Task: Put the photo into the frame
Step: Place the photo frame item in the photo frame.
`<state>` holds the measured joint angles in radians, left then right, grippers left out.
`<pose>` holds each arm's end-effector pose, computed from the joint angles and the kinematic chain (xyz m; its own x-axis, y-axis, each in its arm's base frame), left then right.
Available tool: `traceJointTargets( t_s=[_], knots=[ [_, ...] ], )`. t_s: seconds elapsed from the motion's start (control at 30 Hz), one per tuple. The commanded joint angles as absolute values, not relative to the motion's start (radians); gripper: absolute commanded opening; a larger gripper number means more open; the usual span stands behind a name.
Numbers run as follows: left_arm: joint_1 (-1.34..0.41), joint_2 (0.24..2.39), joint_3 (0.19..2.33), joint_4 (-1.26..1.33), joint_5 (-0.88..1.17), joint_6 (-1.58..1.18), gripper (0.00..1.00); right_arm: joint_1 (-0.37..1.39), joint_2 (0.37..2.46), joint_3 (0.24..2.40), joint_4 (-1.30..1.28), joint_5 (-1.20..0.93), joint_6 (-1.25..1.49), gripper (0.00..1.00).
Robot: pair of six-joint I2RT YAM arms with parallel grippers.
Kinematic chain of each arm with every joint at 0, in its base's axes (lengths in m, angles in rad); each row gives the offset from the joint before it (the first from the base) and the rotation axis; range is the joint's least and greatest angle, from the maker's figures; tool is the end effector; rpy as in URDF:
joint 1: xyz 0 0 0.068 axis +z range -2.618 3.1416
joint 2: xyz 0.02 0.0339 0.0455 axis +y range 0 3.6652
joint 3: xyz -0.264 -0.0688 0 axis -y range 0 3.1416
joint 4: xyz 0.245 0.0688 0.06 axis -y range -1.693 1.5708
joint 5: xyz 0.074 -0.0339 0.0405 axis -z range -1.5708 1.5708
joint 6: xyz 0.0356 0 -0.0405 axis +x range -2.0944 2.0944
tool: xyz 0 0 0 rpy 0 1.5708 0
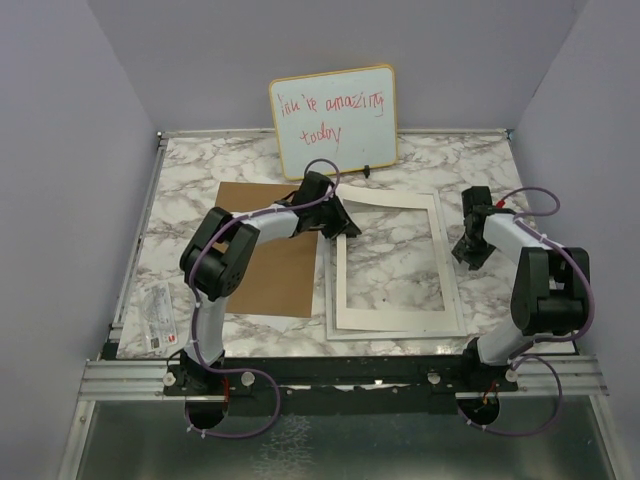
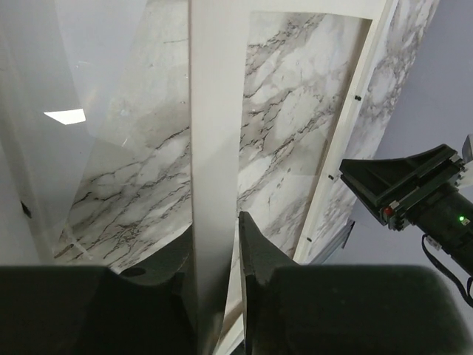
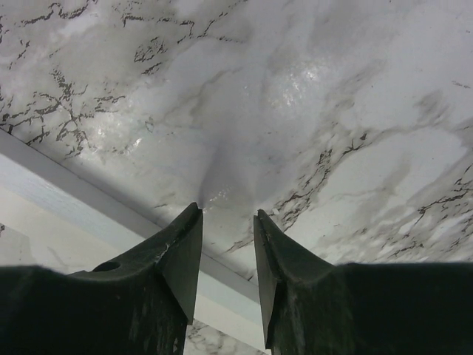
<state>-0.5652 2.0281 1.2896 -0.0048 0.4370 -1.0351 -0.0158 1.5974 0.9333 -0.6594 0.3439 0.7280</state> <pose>0.3604 -0.2464 0.1579 -0.9353 -0.3294 -0.1295 -0.1094 0.6170 -0.7793 0.2830 -0.0165 0.1694 -0.6589 0.6369 -0.4002 0.7178 0.6915 -0.0812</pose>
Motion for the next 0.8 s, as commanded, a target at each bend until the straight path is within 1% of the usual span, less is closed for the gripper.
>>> traceJointTargets(
  t_s=[0.0,0.07,0.23,0.4,0.57,0.77],
  knots=[
    [-0.584,2.053,1.309,-0.029,0.448,-1.029,0.24,-0.029,1.613,0.912,-0.627,0.313,0.715,0.37],
    [-0.584,2.047,1.311,-0.051,0.429,-1.021,0.29,-0.033,1.614,0.909,-0.622,0.307,0.713,0.37],
    [-0.584,2.034,1.348,-0.134,0.393,-0.982,0.53,-0.038,1.617,0.906,-0.613,0.291,0.712,0.37],
    [-0.584,2.01,1.388,-0.184,0.385,-0.969,0.71,-0.039,1.62,0.906,-0.607,0.282,0.712,0.37],
    [-0.584,1.98,1.403,-0.25,0.363,-0.979,0.83,-0.039,1.62,0.906,-0.604,0.293,0.708,0.37],
    [-0.584,1.974,1.443,-0.394,0.287,-0.95,0.93,-0.04,1.616,0.909,-0.602,0.302,0.707,0.37]
  ],
)
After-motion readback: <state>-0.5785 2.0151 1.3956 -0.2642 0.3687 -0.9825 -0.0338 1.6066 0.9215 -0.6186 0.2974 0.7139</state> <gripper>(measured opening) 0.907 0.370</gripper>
